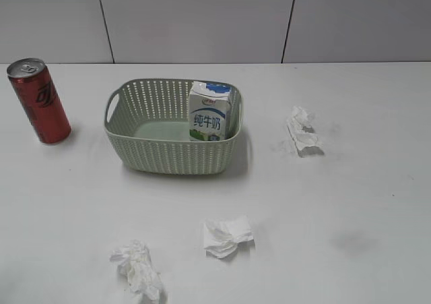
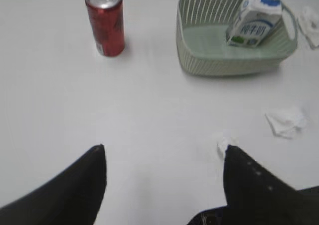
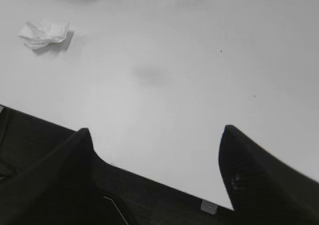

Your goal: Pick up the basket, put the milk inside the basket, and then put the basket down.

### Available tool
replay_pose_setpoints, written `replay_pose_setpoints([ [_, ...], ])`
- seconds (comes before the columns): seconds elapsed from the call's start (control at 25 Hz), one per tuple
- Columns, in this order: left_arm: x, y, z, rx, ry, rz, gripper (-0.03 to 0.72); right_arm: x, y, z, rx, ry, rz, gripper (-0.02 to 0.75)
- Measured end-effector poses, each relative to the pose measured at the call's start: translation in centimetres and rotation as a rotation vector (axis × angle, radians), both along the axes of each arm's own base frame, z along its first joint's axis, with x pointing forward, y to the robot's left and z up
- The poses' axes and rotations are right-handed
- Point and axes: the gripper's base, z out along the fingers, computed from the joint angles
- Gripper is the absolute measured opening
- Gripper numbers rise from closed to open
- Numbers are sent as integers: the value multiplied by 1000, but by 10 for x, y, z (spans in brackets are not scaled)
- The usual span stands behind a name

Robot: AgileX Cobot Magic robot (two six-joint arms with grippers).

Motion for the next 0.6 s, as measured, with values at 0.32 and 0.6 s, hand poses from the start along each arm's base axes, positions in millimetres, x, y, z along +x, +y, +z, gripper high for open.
replay_pose_setpoints([
  [0.32, -65, 21, -90, 57, -8, -56, 557, -18, -7, -14, 42, -170, -16, 593],
  [0.6, -77, 23, -107, 34, -176, -104, 556, -12, -6, -18, 56, -204, -24, 581],
])
